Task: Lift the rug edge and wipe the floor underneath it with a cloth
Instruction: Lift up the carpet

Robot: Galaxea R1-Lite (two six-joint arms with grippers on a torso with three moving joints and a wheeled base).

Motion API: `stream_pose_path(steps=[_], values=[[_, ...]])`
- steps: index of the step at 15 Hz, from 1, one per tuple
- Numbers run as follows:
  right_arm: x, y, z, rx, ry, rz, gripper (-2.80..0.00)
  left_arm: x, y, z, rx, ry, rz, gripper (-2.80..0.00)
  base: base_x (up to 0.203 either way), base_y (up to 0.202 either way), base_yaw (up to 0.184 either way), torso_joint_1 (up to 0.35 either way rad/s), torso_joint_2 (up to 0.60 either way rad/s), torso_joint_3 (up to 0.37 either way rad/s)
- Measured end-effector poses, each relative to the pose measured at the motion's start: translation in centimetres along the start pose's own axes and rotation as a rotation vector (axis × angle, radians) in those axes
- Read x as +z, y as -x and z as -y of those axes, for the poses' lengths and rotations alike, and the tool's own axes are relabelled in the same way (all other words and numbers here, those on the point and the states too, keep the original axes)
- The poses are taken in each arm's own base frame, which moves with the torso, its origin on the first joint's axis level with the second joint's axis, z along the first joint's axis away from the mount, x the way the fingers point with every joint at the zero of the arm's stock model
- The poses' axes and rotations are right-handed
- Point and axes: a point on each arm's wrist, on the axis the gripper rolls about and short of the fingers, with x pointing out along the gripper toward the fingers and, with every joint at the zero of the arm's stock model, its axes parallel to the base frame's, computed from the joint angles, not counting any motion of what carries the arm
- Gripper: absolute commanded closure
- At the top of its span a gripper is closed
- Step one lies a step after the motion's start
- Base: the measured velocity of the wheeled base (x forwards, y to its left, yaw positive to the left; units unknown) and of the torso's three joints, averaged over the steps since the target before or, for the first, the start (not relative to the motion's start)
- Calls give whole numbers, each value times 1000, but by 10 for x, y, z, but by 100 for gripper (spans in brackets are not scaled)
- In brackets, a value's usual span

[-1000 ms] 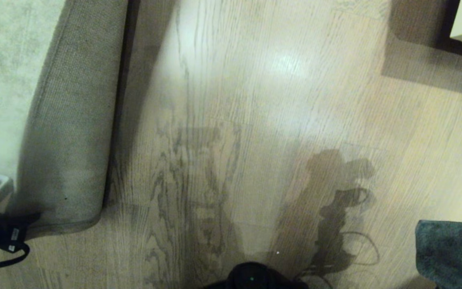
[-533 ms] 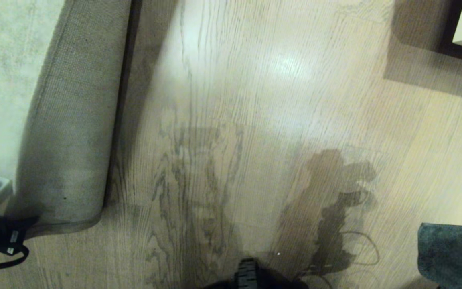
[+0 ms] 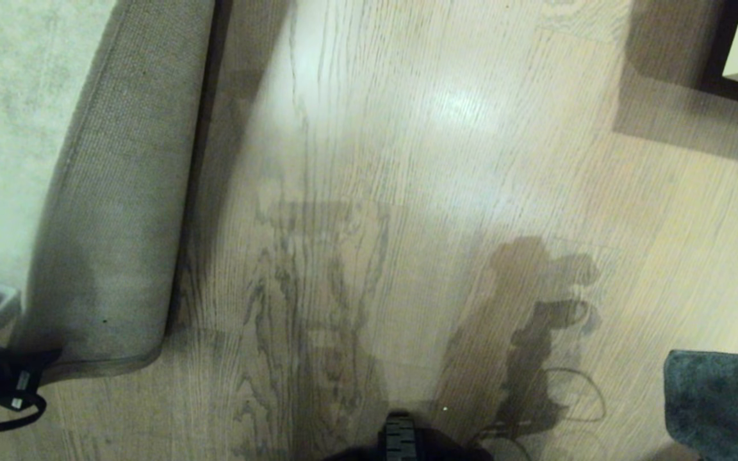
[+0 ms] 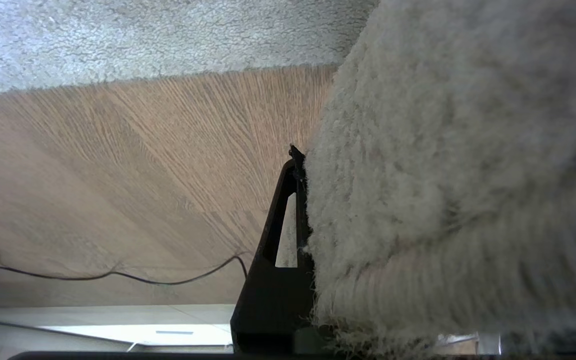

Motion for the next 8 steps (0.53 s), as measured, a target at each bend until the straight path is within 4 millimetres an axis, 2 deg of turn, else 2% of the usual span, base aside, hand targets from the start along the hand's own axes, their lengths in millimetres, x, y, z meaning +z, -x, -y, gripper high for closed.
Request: stream_pose_path(steps=[5, 8], values=[[0, 0, 0, -2, -48, 1, 0, -1, -1, 1, -5, 4, -9, 0, 0, 0, 0, 0, 0, 0], [0, 0, 0, -2, -49, 1, 0, -4, -2, 2, -5, 12, -32, 0, 9, 8, -107, 1, 1, 1]])
